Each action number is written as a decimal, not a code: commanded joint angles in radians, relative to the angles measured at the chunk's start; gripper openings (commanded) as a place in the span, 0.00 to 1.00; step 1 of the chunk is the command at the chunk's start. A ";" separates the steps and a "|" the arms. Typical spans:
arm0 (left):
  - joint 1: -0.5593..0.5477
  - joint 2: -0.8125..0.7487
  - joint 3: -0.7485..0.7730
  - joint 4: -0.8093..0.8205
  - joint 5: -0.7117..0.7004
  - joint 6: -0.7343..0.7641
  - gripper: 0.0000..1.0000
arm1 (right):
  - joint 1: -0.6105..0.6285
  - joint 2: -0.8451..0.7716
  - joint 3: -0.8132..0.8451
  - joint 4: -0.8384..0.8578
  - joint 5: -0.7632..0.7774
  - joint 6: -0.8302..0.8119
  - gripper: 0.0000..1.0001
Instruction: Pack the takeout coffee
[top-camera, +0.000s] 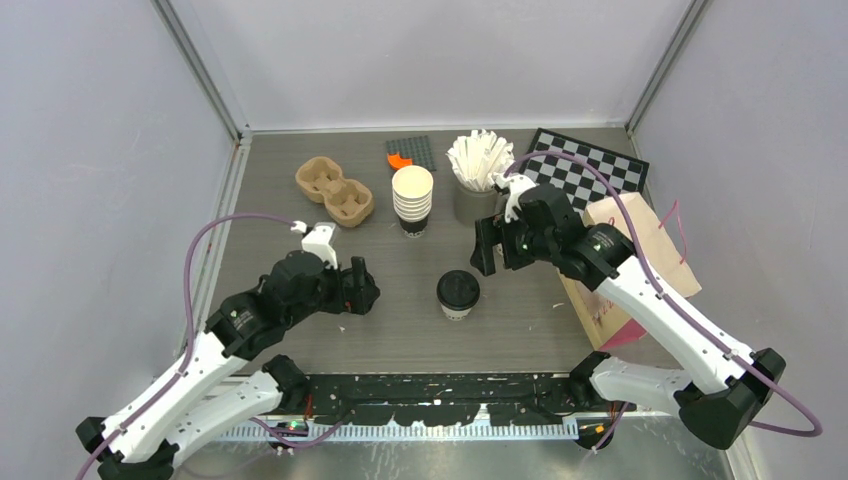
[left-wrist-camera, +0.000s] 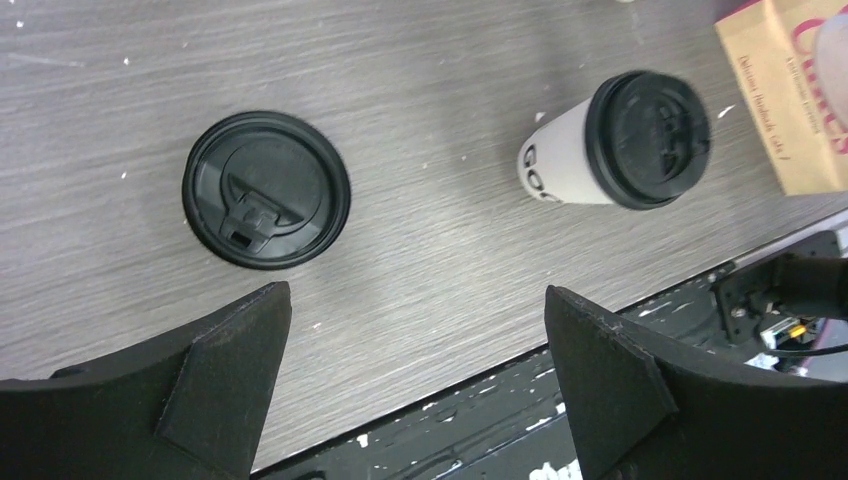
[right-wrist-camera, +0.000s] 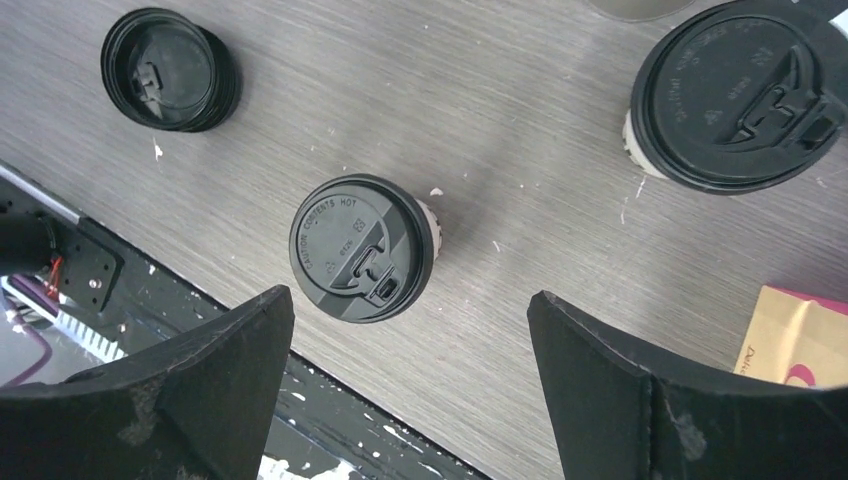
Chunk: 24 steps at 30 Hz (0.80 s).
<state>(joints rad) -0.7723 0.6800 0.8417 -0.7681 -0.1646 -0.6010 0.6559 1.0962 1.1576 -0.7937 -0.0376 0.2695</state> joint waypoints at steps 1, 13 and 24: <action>-0.004 -0.082 -0.069 0.026 -0.048 0.026 1.00 | 0.033 -0.013 -0.019 0.090 -0.022 0.028 0.91; -0.004 -0.144 0.067 -0.082 -0.070 0.151 1.00 | 0.244 0.062 -0.047 0.157 0.133 -0.084 0.96; -0.004 -0.119 0.021 -0.083 -0.071 0.157 1.00 | 0.245 0.216 -0.088 0.194 0.102 -0.165 0.97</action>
<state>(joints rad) -0.7723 0.5510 0.8745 -0.8520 -0.2176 -0.4591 0.8959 1.2648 1.0866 -0.6609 0.0837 0.1432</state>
